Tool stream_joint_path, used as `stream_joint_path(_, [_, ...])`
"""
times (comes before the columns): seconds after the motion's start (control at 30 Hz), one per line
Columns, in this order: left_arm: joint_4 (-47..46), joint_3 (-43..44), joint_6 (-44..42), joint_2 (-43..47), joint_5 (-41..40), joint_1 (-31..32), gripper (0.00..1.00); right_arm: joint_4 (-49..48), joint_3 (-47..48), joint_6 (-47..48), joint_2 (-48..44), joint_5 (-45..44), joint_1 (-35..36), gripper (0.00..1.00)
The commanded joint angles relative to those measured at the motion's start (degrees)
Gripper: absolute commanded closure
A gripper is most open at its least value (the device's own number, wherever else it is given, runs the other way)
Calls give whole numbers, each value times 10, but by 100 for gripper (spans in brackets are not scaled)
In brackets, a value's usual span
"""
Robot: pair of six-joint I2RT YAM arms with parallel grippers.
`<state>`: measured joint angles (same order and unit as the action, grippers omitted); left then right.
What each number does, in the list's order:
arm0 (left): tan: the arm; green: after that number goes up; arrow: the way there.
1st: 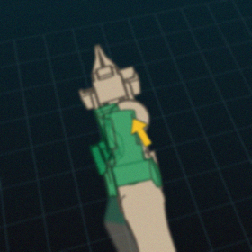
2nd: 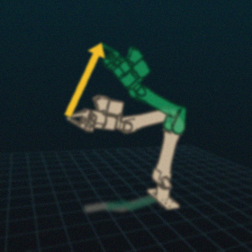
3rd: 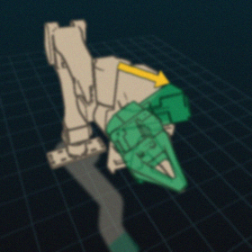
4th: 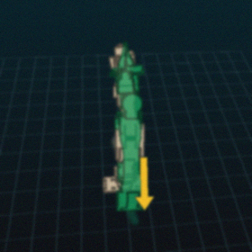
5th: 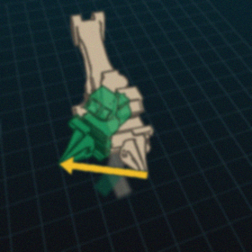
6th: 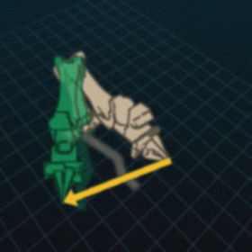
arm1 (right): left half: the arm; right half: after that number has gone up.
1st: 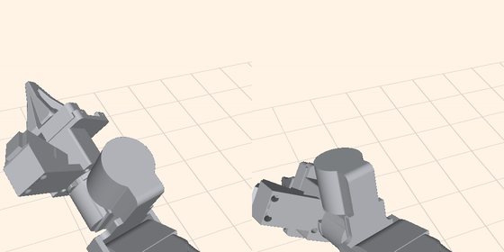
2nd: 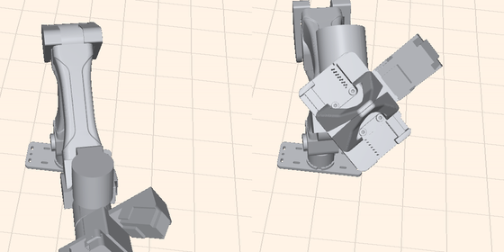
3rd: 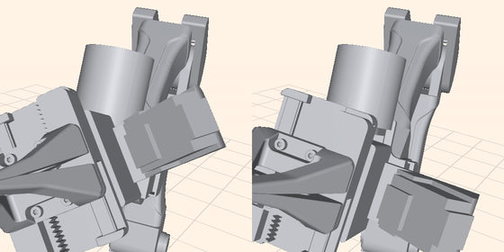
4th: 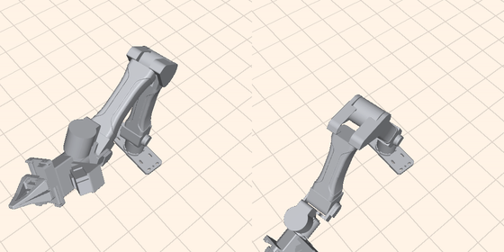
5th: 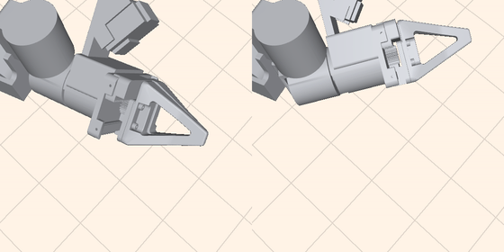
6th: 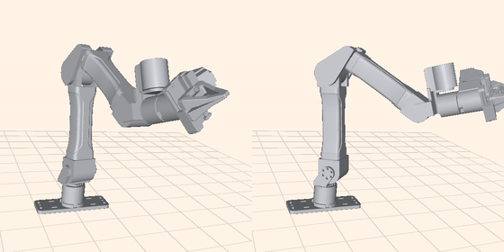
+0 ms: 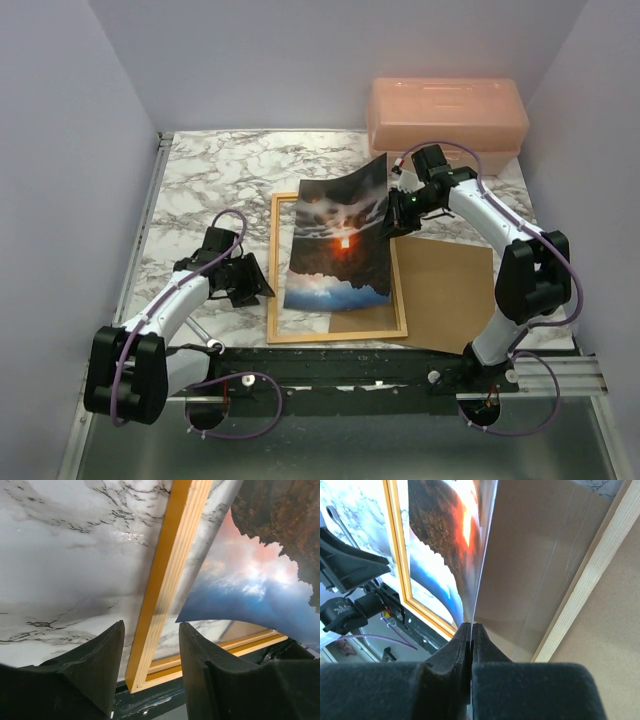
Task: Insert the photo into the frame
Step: Turn over the photo from the photo frame.
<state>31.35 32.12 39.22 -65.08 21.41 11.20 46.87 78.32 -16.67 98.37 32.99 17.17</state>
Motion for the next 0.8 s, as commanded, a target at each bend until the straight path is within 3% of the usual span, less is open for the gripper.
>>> stream_joint_path(0.0, [-19,10,-8,-25,-25,5,52,45,27,18,6,23,-1,100])
stream_joint_path(0.3, [-31,6,-7,-53,-46,22,63,63,28,19,8,49,2,99])
stream_joint_path(0.77, [-29,5,-9,-65,-70,39,68,65,27,12,5,46,20,99])
